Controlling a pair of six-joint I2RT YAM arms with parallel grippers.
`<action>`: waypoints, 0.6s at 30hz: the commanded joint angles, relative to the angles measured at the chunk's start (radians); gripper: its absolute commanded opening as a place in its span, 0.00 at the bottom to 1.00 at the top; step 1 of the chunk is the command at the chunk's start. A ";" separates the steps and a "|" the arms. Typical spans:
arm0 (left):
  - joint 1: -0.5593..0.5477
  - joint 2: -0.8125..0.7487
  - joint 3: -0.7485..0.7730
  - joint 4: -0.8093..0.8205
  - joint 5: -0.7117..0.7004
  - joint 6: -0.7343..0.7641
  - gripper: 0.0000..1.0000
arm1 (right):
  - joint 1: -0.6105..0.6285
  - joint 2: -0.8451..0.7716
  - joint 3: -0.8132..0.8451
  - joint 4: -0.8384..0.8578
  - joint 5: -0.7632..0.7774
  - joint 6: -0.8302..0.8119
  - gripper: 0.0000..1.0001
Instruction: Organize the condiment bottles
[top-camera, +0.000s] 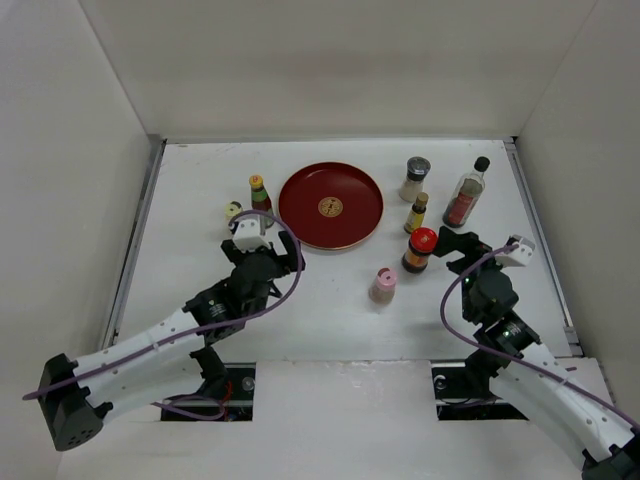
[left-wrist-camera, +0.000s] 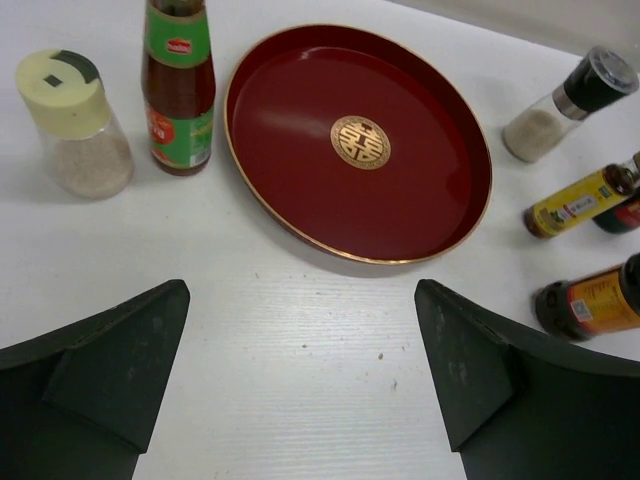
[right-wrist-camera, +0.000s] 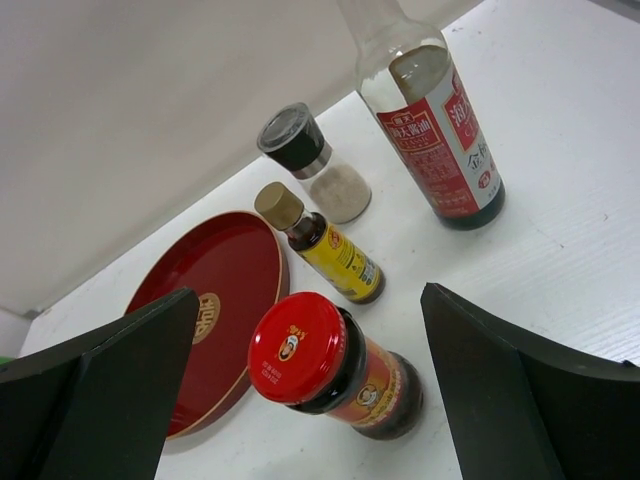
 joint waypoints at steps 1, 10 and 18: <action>0.036 -0.060 -0.010 0.050 0.007 0.001 1.00 | 0.010 0.003 0.022 0.033 0.025 -0.010 1.00; 0.180 0.017 0.117 0.150 -0.041 0.204 1.00 | 0.010 0.026 0.021 0.042 0.049 -0.015 1.00; 0.427 0.260 0.307 0.231 0.177 0.172 0.33 | 0.042 0.055 0.040 0.056 -0.026 -0.026 0.15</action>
